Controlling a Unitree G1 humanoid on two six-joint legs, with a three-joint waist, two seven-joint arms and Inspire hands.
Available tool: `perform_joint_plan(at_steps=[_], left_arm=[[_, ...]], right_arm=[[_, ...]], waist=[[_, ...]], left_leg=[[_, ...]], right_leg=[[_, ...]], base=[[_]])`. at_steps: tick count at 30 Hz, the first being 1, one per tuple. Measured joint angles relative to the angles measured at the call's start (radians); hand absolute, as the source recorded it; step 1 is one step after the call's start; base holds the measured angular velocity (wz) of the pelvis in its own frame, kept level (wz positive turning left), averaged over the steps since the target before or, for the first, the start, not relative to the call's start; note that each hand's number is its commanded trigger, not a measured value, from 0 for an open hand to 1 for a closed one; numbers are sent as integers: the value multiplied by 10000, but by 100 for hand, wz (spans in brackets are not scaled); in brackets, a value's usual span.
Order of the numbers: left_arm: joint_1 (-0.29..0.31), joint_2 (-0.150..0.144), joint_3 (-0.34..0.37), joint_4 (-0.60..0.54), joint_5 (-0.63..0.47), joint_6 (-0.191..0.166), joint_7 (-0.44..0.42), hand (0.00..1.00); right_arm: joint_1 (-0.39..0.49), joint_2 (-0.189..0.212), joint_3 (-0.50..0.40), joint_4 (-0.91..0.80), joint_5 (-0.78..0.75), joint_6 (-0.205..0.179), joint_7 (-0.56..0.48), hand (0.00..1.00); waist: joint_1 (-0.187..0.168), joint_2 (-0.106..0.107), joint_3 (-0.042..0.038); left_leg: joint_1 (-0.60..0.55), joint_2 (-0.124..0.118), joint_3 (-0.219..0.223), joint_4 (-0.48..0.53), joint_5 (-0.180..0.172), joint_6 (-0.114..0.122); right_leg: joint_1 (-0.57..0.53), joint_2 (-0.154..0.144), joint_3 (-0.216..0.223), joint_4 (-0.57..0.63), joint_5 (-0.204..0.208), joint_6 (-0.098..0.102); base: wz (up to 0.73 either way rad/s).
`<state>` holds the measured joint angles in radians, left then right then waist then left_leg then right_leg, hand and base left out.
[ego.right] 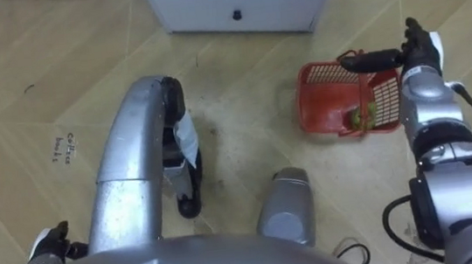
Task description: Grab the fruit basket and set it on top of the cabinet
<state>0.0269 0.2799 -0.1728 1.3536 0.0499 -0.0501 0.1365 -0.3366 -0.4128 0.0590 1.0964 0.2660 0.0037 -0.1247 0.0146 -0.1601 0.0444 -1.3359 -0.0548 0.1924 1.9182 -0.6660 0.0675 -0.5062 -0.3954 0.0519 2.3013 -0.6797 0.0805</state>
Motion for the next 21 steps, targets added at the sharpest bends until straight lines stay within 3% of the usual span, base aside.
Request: perform_joint_plan(at_steps=[7, 14, 21], left_arm=[[69, 115, -682, -38, -38, 39, -399, 0], [99, 123, -1142, -326, -170, 87, -700, 0], [118, 124, -1278, -343, -171, 126, -1008, 0]], right_arm=[[-103, -256, 145, 859, 319, 63, 203, 0], [-147, -375, 898, 1131, 521, 71, 437, 0], [-248, -496, 1190, 1705, 444, 77, 645, 0]], waist=[[216, 187, 127], [498, 310, 110], [801, 526, 132]], left_leg=[[-155, 127, 85, -52, 57, -109], [-326, 359, 190, -86, 100, -189], [-406, 379, 233, -99, 100, -189]], right_leg=[[-391, 51, 258, 162, -27, 36], [-861, 143, 544, 351, -71, 51], [-979, 125, 544, 365, -81, 72]], base=[[-5], [-8], [-1]])
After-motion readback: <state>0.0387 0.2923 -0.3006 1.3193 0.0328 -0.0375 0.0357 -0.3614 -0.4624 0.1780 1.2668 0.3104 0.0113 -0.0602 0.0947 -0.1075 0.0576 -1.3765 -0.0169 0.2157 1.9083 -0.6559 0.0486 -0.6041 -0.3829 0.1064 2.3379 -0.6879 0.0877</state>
